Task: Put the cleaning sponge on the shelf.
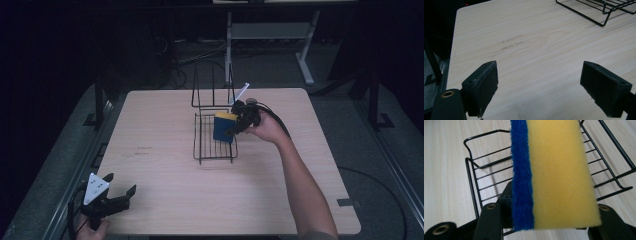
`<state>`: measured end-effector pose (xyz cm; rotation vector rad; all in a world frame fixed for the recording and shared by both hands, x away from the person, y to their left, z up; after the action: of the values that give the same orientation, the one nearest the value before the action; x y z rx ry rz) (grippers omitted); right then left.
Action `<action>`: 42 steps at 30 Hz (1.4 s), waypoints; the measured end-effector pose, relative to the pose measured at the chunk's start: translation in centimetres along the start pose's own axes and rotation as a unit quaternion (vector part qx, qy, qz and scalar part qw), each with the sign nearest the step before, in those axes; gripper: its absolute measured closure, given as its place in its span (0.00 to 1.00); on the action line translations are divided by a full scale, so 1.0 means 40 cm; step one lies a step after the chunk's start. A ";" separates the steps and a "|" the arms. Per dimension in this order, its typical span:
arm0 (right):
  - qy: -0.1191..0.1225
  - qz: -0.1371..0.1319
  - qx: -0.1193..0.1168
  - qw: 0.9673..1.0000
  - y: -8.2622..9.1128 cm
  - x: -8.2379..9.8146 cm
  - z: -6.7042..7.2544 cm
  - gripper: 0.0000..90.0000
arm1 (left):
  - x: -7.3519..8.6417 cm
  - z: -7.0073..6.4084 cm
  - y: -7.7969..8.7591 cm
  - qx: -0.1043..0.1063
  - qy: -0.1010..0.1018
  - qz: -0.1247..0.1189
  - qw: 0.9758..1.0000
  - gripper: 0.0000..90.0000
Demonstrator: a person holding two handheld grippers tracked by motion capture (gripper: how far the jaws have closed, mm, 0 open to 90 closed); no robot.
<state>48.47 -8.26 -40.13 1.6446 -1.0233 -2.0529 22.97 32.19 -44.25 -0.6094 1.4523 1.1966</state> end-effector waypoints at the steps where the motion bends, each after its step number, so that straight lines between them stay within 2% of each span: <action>1: 0.001 0.000 0.002 1.000 0.001 0.000 0.000 0.53 | 0.000 0.000 0.000 0.000 0.000 0.000 1.000 0.16; 3: 0.001 -0.007 0.000 1.000 0.003 -0.001 -0.001 0.51 | 0.000 -0.001 0.000 -0.001 -0.001 -0.001 1.000 0.16; 22: -0.006 -0.004 -0.001 1.000 0.004 -0.001 0.011 0.36 | -0.002 -0.003 0.000 -0.002 0.001 -0.002 1.000 0.16; 28: -0.007 -0.015 0.001 1.000 0.016 -0.002 0.012 0.32 | -0.002 -0.003 -0.003 -0.001 -0.001 0.000 1.000 0.16; 36: -0.009 -0.018 0.008 1.000 0.024 0.005 0.016 0.29 | -0.002 -0.004 -0.004 -0.001 -0.001 0.000 1.000 0.16; 39: -0.017 -0.008 0.004 1.000 0.025 0.013 0.017 0.28 | -0.002 -0.005 -0.005 0.001 -0.002 0.001 1.000 0.16; 42: -0.018 -0.009 0.005 1.000 0.028 0.014 0.019 0.28 | -0.002 -0.006 -0.005 0.001 -0.004 0.001 1.000 0.16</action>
<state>47.40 -9.13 -39.69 1.6336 -1.0361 -2.0986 23.05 31.88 -44.26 -0.6007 1.4471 1.1971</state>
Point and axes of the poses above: each handheld gripper's, and its own axes: y roughly backward along the jaws, x roughly out of its underside, z roughly to its left, the point moved 2 cm from there along -y, roughly forward along the jaws, and after that the axes turned 11 degrees about -z, right-handed, at the moved point
